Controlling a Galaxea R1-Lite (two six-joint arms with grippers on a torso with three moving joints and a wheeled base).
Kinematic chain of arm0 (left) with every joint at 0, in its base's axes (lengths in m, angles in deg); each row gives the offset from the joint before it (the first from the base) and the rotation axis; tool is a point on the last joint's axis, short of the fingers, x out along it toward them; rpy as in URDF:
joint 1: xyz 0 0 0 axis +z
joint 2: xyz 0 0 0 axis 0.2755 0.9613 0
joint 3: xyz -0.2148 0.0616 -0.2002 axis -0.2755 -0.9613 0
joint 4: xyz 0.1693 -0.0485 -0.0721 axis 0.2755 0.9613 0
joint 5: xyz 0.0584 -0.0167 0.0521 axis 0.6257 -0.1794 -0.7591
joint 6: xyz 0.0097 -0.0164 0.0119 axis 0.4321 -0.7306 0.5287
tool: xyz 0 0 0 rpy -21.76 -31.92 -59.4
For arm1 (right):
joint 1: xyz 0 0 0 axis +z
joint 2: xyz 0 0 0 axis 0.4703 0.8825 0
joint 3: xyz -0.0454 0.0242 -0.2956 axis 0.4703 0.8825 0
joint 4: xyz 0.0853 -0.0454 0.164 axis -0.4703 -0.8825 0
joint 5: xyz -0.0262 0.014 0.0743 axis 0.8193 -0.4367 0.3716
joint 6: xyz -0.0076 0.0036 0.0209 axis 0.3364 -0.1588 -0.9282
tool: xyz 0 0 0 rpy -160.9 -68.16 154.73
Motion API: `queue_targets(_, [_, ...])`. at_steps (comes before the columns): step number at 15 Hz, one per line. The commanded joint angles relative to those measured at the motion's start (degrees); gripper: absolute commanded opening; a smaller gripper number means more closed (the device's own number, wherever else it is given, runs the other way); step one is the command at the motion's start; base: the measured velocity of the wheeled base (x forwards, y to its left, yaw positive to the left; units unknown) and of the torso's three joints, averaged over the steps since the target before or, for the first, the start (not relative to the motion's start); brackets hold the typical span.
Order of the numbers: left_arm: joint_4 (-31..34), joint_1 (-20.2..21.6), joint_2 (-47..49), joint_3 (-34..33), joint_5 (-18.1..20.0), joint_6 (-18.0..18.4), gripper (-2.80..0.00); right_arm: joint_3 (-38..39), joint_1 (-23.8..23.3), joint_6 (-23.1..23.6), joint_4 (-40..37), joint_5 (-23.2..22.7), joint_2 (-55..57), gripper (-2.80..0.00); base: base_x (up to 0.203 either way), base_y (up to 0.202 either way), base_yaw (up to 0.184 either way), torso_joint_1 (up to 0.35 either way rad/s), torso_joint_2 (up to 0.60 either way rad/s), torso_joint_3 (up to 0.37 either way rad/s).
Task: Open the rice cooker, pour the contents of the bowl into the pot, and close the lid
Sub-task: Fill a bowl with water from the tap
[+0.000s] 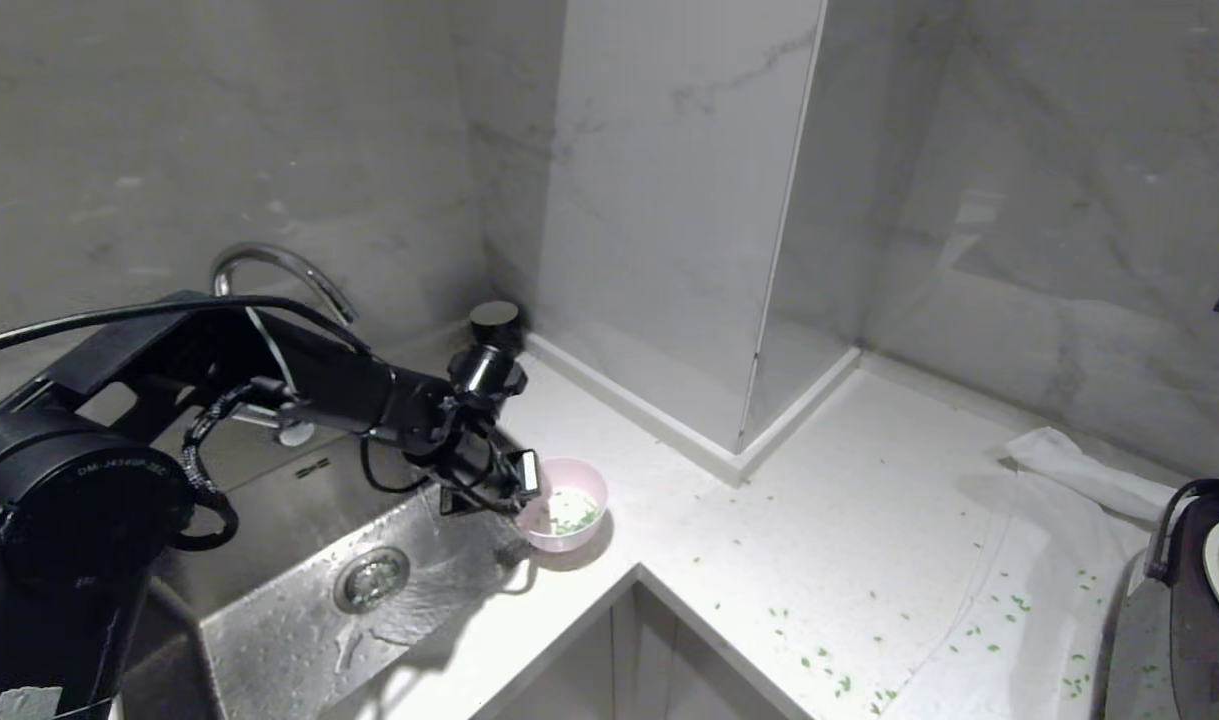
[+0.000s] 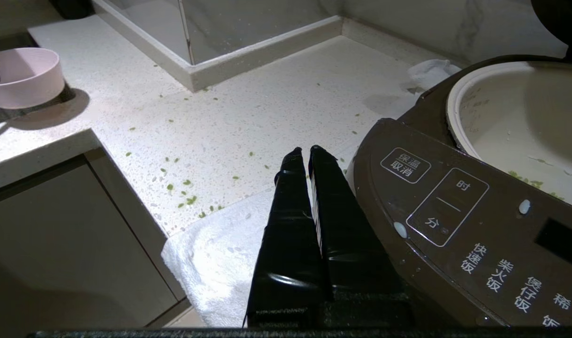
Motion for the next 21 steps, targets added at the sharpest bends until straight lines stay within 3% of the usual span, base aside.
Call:
queue_targets(1, [-1.0,3.1,-2.9,-3.3,1.0,-0.1,-2.8,0.0,0.1,0.0,0.0,0.0,0.1,-2.8,0.0,0.0,0.0,0.0,0.0,0.0])
queue_targets(4, [-4.0,8.1,-3.8,-5.1,2.1,-0.1,-2.8,0.0,0.0,0.0,0.0,0.0,0.1,-2.8,0.0,0.0,0.0,0.0,0.0,0.0])
queue_targets(11, [-4.4,20.4,-1.2,-1.3,2.0,1.8,-2.8,0.0,0.0,0.0,0.0,0.0,0.1,-2.8,0.0,0.0,0.0,0.0,0.0,0.0])
queue_targets(21, [-4.4,28.6,4.3,5.7,1.1,1.3,-2.8,0.0,0.1,0.0,0.0,0.0,0.1,-2.8,0.0,0.0,0.0,0.0,0.0,0.0])
